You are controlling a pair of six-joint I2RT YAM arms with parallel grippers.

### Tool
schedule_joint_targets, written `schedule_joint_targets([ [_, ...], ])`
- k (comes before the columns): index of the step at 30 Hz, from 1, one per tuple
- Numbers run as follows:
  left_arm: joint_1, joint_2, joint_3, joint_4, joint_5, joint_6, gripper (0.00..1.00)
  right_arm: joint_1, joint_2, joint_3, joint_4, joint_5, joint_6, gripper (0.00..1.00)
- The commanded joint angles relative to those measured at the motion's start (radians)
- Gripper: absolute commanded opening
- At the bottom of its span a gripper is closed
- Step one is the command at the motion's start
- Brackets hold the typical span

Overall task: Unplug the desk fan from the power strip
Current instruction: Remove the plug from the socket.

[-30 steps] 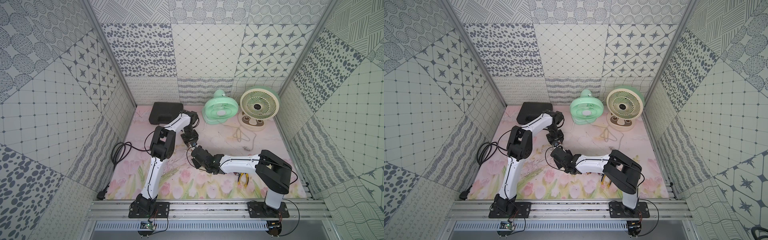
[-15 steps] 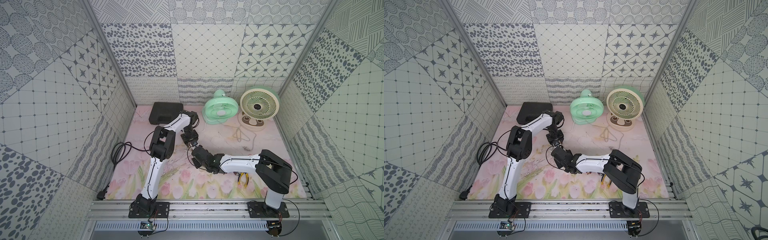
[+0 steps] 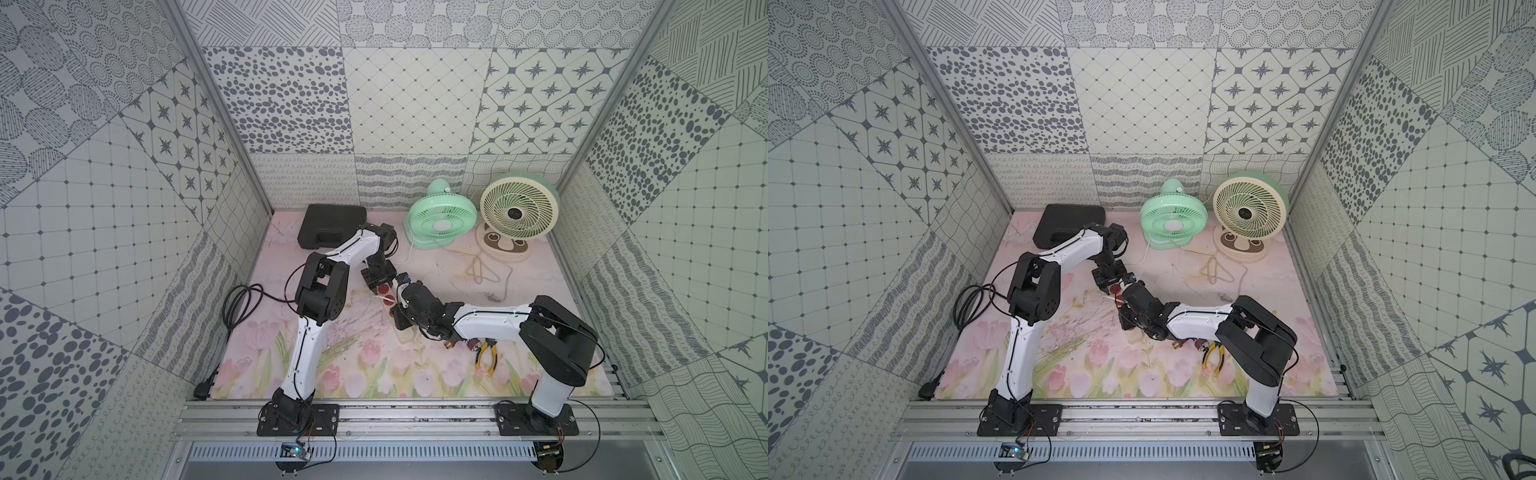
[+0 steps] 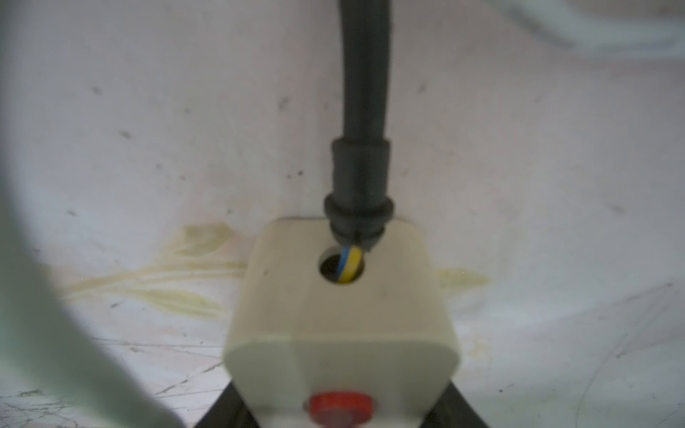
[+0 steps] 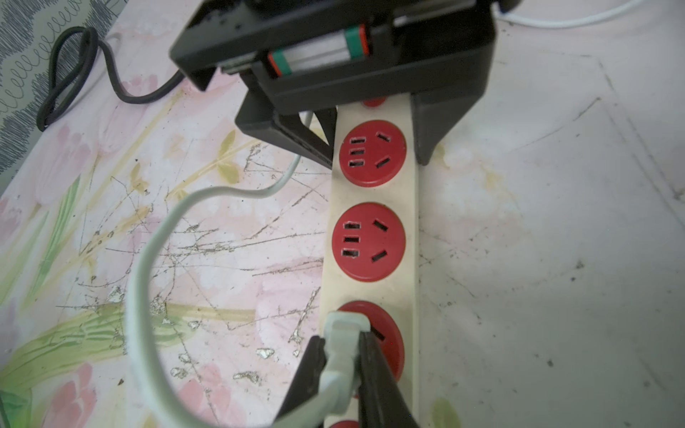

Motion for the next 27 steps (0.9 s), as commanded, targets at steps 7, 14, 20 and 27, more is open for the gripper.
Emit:
schedule_joint_targets([
  [7,0.0,0.053,-0.056,-0.071,-0.137,0.043,0.0,-0.004,-0.055,-0.003,-0.03,0.077,-0.012,0.0],
  [14,0.001,0.054,-0.055,-0.067,-0.13,0.044,0.0,0.068,-0.03,0.055,-0.093,0.193,-0.099,0.0],
  [20,0.001,0.054,-0.056,-0.062,-0.118,0.046,0.0,0.139,0.013,0.113,-0.138,0.299,-0.187,0.0],
  [27,0.001,0.03,-0.076,-0.034,-0.101,0.05,0.0,0.157,0.014,0.129,-0.149,0.326,-0.214,0.0],
])
